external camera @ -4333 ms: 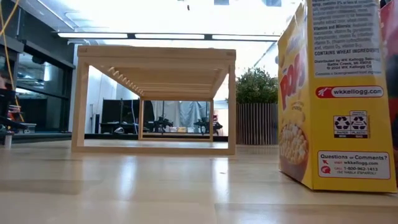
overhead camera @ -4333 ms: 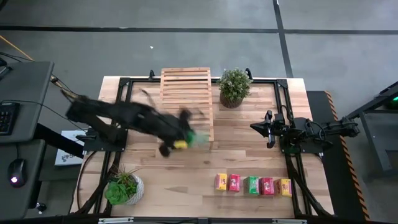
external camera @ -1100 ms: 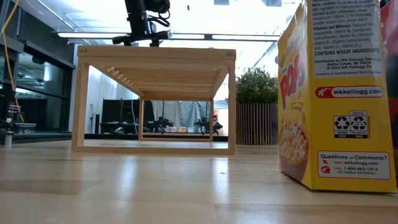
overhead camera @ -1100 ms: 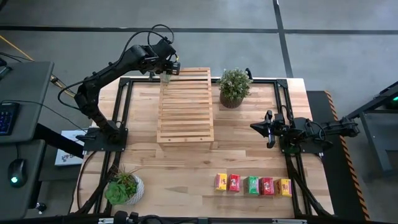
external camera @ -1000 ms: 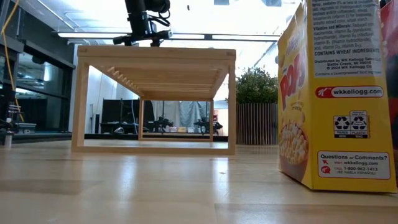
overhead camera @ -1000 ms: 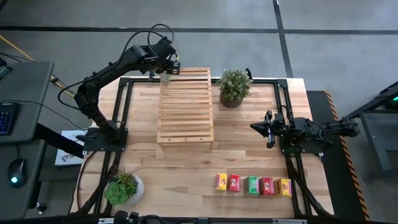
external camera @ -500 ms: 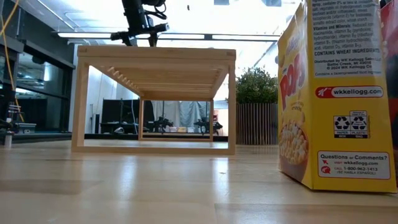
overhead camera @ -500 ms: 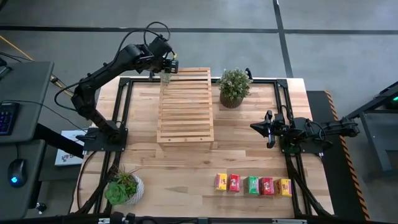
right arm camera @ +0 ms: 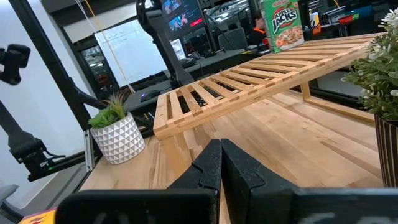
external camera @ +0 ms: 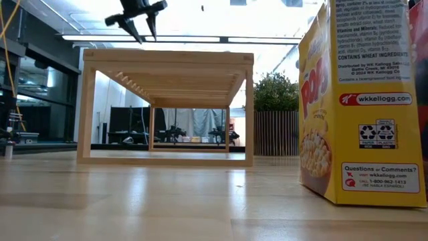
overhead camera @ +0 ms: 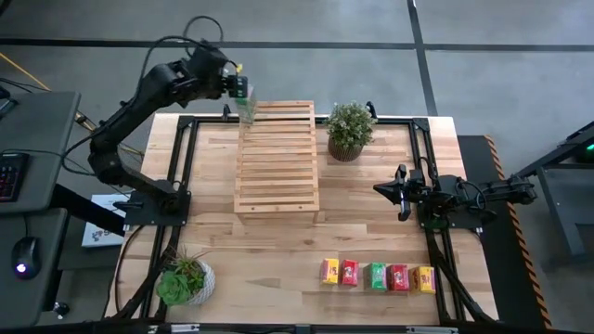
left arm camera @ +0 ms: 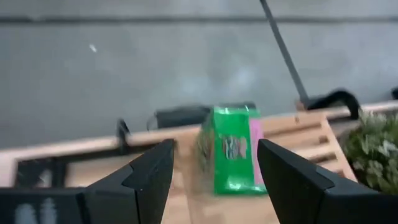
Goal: Stack cereal on shelf
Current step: Put the left green cereal box on the shelf
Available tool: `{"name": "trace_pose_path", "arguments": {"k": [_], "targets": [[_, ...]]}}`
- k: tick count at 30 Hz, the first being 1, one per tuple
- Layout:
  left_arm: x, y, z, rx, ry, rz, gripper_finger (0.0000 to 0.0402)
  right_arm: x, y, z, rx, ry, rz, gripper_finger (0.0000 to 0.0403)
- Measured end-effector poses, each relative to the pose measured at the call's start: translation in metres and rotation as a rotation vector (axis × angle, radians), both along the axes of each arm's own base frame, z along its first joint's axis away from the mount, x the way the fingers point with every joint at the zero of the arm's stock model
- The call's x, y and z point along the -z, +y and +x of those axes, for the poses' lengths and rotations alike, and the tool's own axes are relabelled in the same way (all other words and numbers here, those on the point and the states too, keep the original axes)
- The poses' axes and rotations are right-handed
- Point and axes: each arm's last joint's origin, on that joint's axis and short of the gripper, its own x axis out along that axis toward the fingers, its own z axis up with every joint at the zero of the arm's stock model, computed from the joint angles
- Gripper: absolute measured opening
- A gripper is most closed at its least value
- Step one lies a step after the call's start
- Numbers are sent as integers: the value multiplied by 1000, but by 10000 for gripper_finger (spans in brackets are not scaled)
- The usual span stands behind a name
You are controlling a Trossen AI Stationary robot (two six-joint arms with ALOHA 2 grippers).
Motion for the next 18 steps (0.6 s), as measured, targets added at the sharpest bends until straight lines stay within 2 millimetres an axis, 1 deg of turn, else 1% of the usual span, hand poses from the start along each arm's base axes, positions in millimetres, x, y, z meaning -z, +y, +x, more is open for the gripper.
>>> {"name": "trace_pose_path", "arguments": {"k": [3,6,8,11,12,14,16,18], "targets": [[-5,-4,-6,-3,51,53,198,0,0,0,0,0,0,0],[-2,-4,-7,3,93,52,155,0,0,0,0,0,0,0],[8,-3,-6,0,123,48,113,0,0,0,0,0,0,0],[34,-1,-5,-24,140,22,34,0,0,0,0,0,0,0],[43,-1,-5,-39,128,20,18,0,0,0,0,0,0,0],[57,-3,-8,-71,79,34,11,0,0,0,0,0,0,0],[65,-6,-11,-108,18,68,12,0,0,0,0,0,0,0],[74,-8,-15,-122,-10,100,4,0,0,0,0,0,0,0]]}}
